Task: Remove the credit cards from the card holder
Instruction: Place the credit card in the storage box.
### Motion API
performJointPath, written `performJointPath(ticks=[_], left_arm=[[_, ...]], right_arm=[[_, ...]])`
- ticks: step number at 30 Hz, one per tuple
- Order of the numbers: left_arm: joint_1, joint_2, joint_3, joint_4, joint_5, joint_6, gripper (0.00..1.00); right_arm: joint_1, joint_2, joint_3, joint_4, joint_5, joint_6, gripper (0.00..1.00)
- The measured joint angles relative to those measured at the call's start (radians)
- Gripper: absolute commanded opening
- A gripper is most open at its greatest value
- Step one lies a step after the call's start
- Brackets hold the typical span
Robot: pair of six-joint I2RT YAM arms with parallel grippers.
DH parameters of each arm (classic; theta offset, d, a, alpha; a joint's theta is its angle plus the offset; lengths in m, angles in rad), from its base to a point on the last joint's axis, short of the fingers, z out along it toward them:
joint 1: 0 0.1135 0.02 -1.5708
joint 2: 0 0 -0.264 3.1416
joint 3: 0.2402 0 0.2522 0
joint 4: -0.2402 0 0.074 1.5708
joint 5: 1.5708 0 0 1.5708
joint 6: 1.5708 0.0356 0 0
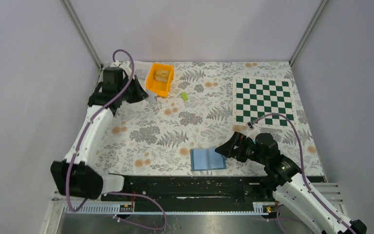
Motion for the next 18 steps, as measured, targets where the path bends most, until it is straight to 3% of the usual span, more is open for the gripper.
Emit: performJointPath(ticks=[12,18], left_arm=[[0.192,0.624,0.561,-0.095,0.082,0.077,0.00],[0.293,0.844,0.798,-0.103,0.132,0.084,0.00]], right_arm=[[0.000,0.164,0.156,-0.042,-0.014,-0.045,0.99],[0.000,0.248,0.243,-0.064,-0.004,-0.073,1.00]])
